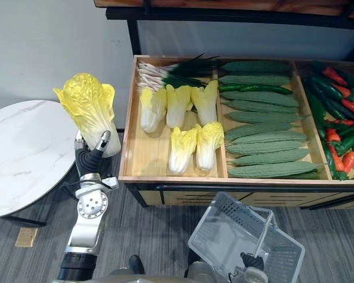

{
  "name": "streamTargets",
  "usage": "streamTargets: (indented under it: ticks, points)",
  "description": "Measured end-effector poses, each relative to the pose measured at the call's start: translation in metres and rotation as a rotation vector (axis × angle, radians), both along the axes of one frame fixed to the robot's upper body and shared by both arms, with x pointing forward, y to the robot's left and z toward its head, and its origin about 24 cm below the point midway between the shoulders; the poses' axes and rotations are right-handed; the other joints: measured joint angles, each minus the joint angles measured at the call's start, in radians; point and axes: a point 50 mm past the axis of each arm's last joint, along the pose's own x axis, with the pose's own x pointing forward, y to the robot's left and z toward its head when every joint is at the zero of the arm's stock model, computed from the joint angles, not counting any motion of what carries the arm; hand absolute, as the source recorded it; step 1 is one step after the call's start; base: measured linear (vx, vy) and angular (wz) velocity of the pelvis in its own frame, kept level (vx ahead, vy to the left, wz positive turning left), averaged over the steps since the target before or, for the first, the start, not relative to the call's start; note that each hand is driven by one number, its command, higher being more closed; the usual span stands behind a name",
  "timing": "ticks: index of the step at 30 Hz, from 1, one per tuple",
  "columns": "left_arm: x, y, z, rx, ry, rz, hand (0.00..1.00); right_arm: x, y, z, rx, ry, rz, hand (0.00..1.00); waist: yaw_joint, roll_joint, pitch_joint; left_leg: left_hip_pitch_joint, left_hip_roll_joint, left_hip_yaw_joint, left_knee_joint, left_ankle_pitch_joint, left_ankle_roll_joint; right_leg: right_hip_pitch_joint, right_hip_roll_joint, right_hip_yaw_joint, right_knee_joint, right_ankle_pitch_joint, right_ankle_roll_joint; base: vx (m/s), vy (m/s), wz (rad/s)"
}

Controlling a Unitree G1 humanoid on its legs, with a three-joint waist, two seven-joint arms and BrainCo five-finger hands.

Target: Pick vegetable in the basket

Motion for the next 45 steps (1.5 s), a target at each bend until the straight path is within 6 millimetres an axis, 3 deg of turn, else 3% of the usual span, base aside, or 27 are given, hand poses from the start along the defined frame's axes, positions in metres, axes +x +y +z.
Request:
streamTargets:
  ticks: [6, 11, 16, 20, 23, 28, 31, 38, 45]
  points:
    - [-0.002, 0.000, 0.012, 0.065, -0.072, -0.073, 1.00, -0.012, -0.030, 0.008, -0.061, 0.029, -0.002, 1.00, -0.015, -0.001, -0.011, 0.071, 0.008, 0.147, 0.033, -0.052, -0.011, -0.004, 0.032, 0.148, 0.000, 0.018, 0.006, -0.03, -0.004, -0.73]
    - [-0.003, -0.009, 0.024, 0.151, -0.129, -0.200, 1.00, -0.009, -0.070, 0.029, -0.186, 0.042, 0.081, 1.00, -0.034, -0.001, -0.027, 0.114, 0.024, 0.346, 0.109, -0.127, -0.027, -0.045, 0.071, 0.345, -0.002, 0.058, 0.025, -0.04, 0.015, -1.21]
    - [-0.005, -0.012, 0.031, 0.167, -0.169, -0.269, 1.00, -0.001, -0.098, 0.052, -0.313, 0.062, 0.220, 1.00, -0.056, -0.009, -0.025, 0.165, 0.026, 0.459, 0.118, -0.150, -0.046, -0.055, 0.109, 0.457, -0.002, 0.076, 0.040, -0.03, -0.031, -0.77]
    - [-0.008, -0.027, 0.044, 0.156, -0.234, -0.406, 1.00, 0.023, -0.123, 0.096, -0.515, 0.055, 0.491, 1.00, -0.068, -0.014, -0.022, 0.183, 0.056, 0.560, 0.189, -0.199, -0.069, -0.066, 0.145, 0.551, 0.001, 0.092, 0.043, -0.03, -0.052, -0.66]
    - [-0.009, -0.039, 0.054, 0.197, -0.283, -0.503, 1.00, 0.044, -0.129, 0.127, -0.645, -0.001, 0.627, 1.00, -0.083, -0.010, -0.024, 0.191, 0.066, 0.602, 0.214, -0.214, -0.077, -0.074, 0.165, 0.596, 0.003, 0.098, 0.041, -0.04, -0.056, -0.54]
    - [-0.010, -0.053, 0.060, 0.299, -0.300, -0.674, 1.00, 0.086, -0.115, 0.177, -0.815, -0.156, 0.882, 1.00, -0.105, -0.008, -0.025, 0.221, 0.096, 0.679, 0.256, -0.233, -0.101, -0.074, 0.205, 0.656, 0.002, 0.113, 0.032, -0.01, -0.053, -0.40]
    - [-0.012, -0.064, 0.061, 0.385, -0.308, -0.784, 1.00, 0.099, -0.099, 0.188, -0.855, -0.208, 1.017, 1.00, -0.106, -0.008, -0.025, 0.234, 0.112, 0.710, 0.280, -0.241, -0.111, -0.074, 0.222, 0.679, 0.001, 0.118, 0.028, 0.00, -0.047, -0.27]
    - [-0.023, -0.085, 0.054, 0.467, -0.273, -1.040, 1.00, 0.126, -0.063, 0.201, -0.881, -0.308, 1.267, 1.00, -0.108, -0.003, -0.026, 0.271, 0.154, 0.810, 0.356, -0.275, -0.134, -0.075, 0.273, 0.758, 0.000, 0.134, 0.027, -0.01, -0.024, -0.42]
    - [-0.036, -0.100, 0.039, 0.539, -0.199, -1.246, 1.00, 0.147, -0.037, 0.210, -0.896, -0.365, 1.416, 1.00, -0.134, 0.000, -0.028, 0.311, 0.175, 0.897, 0.415, -0.303, -0.151, -0.078, 0.316, 0.838, 0.000, 0.138, 0.029, -0.03, -0.023, -0.40]
